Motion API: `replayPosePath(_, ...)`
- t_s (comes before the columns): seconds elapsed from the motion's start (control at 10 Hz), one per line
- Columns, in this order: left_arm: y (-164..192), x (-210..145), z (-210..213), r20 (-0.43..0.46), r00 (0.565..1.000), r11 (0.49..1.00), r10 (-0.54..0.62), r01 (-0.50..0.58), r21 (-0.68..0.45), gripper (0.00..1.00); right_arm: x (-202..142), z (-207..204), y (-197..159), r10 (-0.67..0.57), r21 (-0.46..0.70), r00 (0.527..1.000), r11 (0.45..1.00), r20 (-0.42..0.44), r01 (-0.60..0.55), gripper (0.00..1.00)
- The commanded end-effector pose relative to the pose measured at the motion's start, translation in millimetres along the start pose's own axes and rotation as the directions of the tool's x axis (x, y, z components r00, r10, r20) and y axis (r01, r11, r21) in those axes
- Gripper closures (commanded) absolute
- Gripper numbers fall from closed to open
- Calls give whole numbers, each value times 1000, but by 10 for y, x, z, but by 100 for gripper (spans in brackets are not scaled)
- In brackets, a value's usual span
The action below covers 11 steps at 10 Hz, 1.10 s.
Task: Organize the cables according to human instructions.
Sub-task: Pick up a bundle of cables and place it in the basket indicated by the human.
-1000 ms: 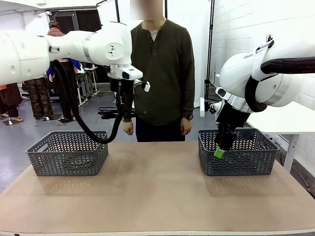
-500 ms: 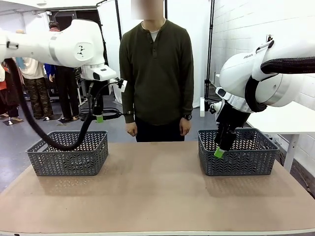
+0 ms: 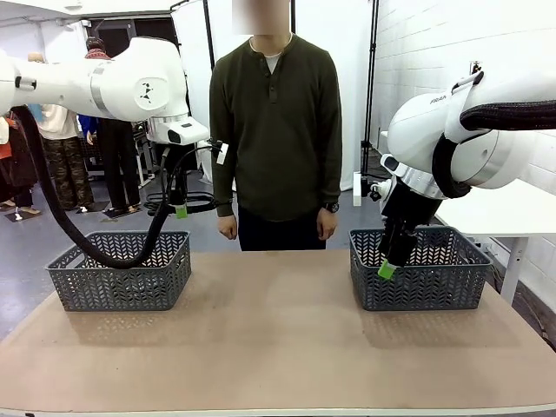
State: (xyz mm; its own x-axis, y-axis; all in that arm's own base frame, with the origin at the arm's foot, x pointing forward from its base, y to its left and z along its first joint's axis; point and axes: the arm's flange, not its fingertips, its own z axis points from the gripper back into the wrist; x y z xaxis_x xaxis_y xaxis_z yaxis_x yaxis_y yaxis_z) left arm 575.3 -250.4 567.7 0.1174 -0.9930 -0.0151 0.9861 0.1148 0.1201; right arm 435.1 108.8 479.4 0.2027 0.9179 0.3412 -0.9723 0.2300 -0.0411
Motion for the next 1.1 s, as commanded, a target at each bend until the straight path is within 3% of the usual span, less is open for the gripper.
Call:
replayPosePath(0.0, 38, -9, 60, -18, 1000, 1000, 6, -6, 3, 100, 22, -5, -24, -10, -8, 1000, 1000, -8, 10, 0)
replayPosePath(0.3, 9, -3, 19, 0, 1000, 1000, 1, -1, 0, 100, 22, -5, -24, -10, -8, 1000, 1000, -8, 10, 0)
replayPosePath(1.0, -114, -861, 35, 0, 989, 989, -150, 150, -3, 100, 22, -5, -24, -10, -8, 1000, 1000, -8, 10, 0)
